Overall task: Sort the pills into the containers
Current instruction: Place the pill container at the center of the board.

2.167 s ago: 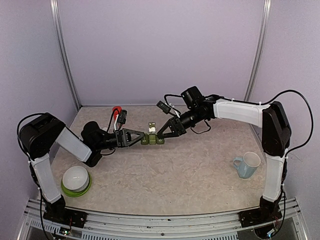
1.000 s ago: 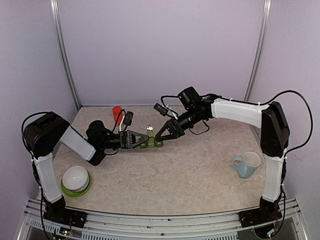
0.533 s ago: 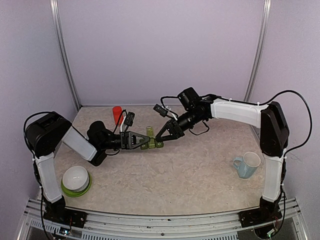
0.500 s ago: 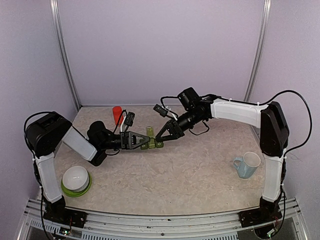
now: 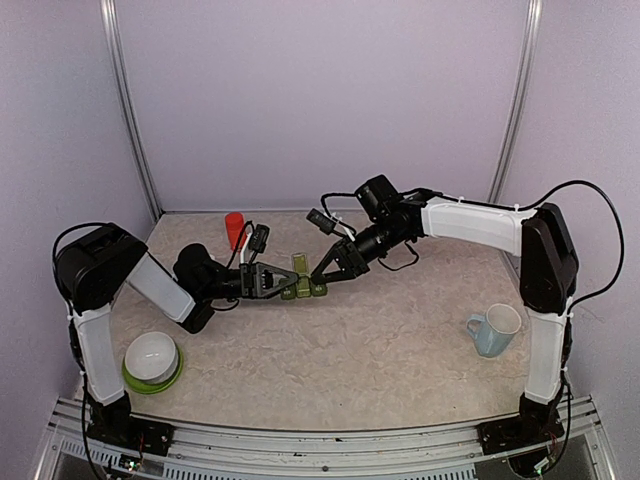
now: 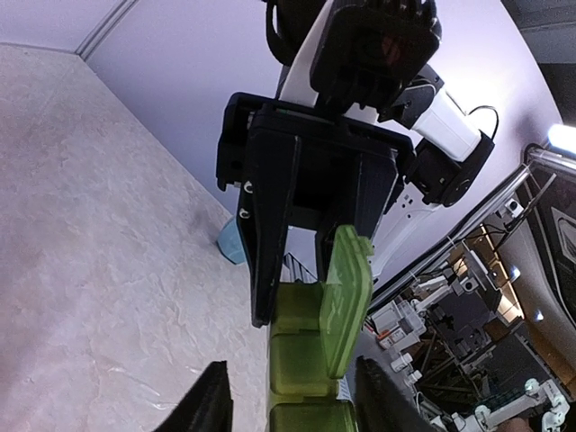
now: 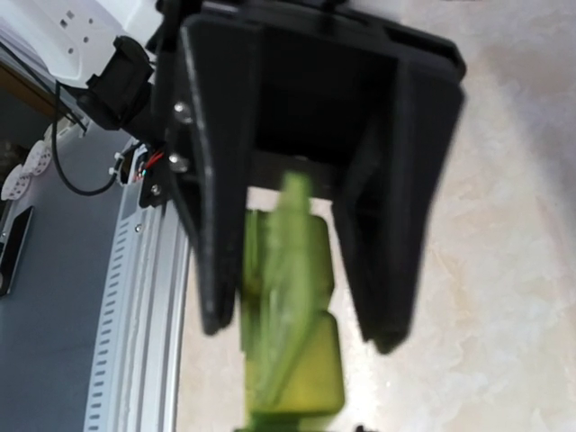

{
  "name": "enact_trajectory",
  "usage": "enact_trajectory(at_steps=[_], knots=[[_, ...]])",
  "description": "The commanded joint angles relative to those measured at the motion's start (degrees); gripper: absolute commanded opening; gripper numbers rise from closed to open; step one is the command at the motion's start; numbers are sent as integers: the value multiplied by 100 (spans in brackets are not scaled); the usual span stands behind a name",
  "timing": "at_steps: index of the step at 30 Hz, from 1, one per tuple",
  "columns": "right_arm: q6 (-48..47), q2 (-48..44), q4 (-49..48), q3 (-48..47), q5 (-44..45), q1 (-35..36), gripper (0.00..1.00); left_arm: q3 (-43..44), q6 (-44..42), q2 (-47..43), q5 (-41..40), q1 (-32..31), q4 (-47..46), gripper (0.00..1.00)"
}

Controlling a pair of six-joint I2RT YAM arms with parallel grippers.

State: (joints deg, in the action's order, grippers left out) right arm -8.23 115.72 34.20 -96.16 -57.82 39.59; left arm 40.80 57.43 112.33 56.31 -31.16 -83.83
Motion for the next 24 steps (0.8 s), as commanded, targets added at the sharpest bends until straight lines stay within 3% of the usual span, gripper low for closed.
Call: enact_trajectory(at_steps=[1, 6, 7, 8, 9, 24], knots=[[-128, -23, 27, -136, -117, 40, 7, 45, 66, 83, -61, 62, -157, 51], [-93, -80, -12, -104, -72, -46, 7, -41, 137, 57, -133, 126, -299, 66], [-55, -104, -47, -86, -71, -85, 7, -78, 151, 40, -157, 146, -339, 77], [-11, -131, -85, -52, -71, -141, 7, -118, 162, 16, -190, 187, -402, 94], [36, -155, -146, -26, -67, -191, 7, -161, 163, -16, -235, 215, -432, 98], [889, 127, -707, 39, 137, -992, 10, -775, -90, -458, -1148, 593, -251, 99]])
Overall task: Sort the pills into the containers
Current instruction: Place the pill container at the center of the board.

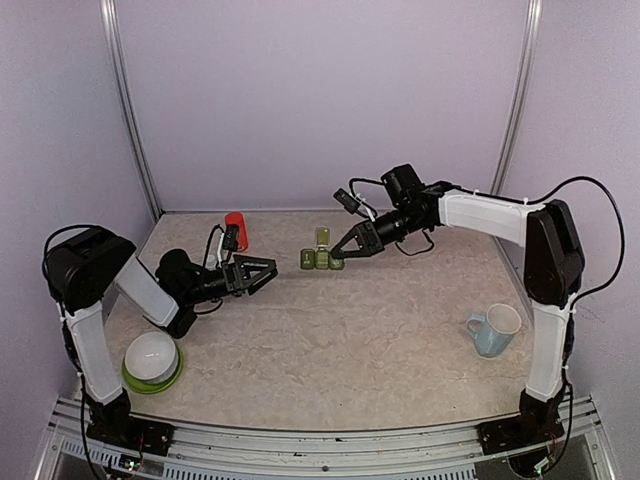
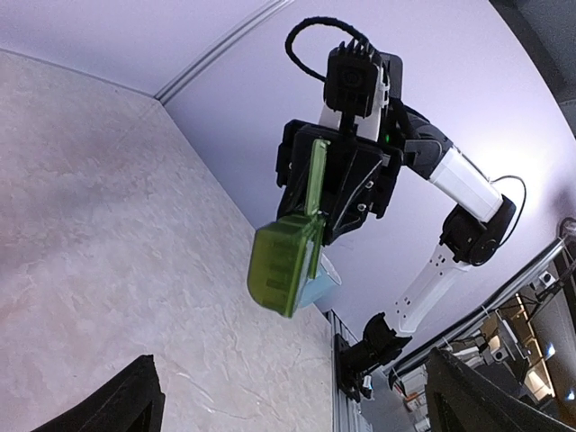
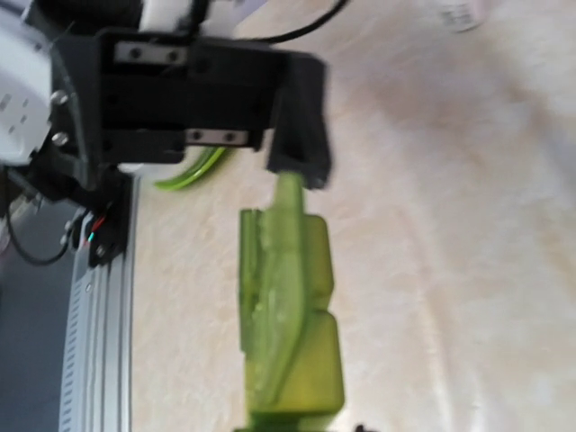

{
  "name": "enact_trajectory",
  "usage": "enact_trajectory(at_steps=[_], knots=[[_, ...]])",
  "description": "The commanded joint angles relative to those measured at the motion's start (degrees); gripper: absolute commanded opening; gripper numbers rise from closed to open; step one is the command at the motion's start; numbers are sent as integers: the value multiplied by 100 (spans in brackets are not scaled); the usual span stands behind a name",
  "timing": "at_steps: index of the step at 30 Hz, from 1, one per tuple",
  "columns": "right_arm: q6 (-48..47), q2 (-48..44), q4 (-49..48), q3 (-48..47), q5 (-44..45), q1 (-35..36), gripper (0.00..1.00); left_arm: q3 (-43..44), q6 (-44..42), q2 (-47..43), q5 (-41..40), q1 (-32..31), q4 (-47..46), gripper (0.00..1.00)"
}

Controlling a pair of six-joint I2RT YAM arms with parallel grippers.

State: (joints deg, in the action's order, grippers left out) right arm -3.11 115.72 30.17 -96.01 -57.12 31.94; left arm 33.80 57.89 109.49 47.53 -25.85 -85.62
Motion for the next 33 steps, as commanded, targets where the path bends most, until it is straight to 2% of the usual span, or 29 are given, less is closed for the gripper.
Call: enact_trajectory(at_steps=[1, 7, 20, 33], knots=[[446, 192, -343, 11, 64, -293, 11, -75, -145, -169, -287, 62, -64, 99], [811, 584, -608, -58, 90, -632, 12, -100, -156, -164, -324, 72, -51, 99], [900, 1655, -637, -458, -132, -777, 13, -102, -104, -134, -283, 80, -139, 99], [958, 2130, -453, -677, 297, -883, 14, -93, -85, -90, -275, 82, -183, 99]])
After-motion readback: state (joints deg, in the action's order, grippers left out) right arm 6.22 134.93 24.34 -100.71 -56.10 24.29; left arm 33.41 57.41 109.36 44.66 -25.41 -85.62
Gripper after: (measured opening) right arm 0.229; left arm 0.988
